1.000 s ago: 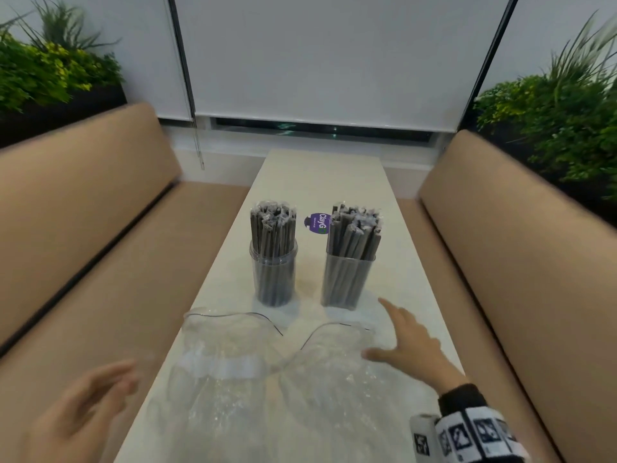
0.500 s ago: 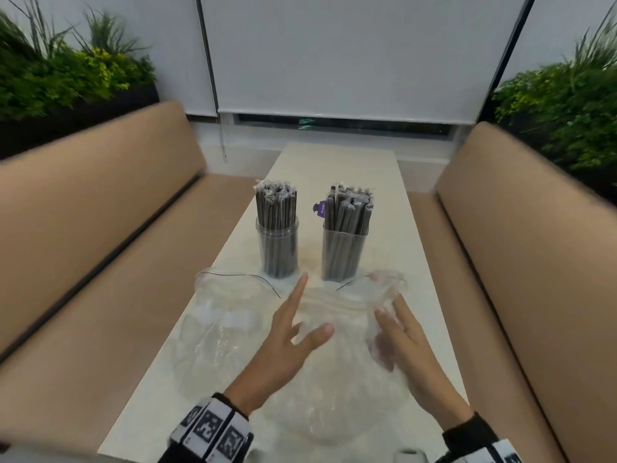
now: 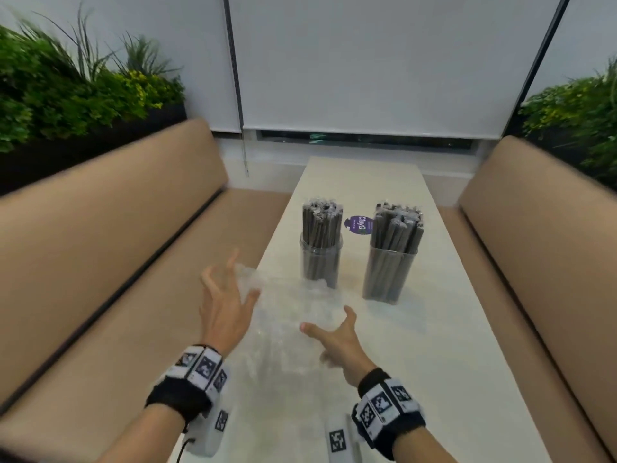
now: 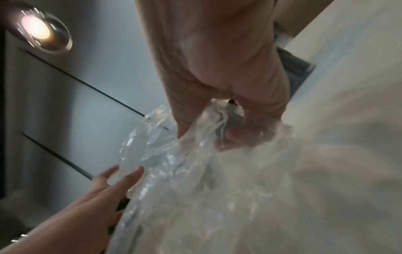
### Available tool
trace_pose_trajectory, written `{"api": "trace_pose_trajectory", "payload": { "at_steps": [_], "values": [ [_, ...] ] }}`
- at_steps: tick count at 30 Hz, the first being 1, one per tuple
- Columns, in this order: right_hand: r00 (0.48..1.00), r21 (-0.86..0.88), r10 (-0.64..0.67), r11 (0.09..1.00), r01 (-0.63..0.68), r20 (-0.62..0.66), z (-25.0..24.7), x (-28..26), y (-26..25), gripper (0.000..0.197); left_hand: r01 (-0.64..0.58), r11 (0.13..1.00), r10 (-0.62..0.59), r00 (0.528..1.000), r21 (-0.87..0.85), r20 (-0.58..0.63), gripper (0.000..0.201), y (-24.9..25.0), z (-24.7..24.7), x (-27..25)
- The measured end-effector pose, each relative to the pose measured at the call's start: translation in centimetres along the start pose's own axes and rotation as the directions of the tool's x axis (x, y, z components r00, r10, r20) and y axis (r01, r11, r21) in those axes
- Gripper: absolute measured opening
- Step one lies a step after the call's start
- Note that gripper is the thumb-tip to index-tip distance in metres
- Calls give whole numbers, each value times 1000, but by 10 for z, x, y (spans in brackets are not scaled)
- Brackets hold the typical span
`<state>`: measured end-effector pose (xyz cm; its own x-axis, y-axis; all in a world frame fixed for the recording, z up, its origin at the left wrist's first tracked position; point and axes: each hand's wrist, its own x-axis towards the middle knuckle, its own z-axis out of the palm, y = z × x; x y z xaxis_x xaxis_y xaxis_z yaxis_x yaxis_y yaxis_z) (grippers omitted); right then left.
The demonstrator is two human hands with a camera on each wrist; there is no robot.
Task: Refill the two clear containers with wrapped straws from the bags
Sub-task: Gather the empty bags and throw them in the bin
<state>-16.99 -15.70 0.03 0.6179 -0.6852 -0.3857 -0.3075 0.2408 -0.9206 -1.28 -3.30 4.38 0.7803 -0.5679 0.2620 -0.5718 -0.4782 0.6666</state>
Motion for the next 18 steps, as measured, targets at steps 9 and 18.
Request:
{"api": "trace_pose_trajectory", "payload": {
  "at_steps": [9, 18],
  "values": [
    [995, 95, 83, 992, -87, 53, 107, 24, 0, 57, -86, 972, -90, 723, 219, 685, 143, -110, 10, 2],
    [985, 74, -98, 991, 109, -142, 194, 21, -18, 93, 499, 701, -201, 823, -509, 531, 22, -172, -63, 51]
  ]
}}
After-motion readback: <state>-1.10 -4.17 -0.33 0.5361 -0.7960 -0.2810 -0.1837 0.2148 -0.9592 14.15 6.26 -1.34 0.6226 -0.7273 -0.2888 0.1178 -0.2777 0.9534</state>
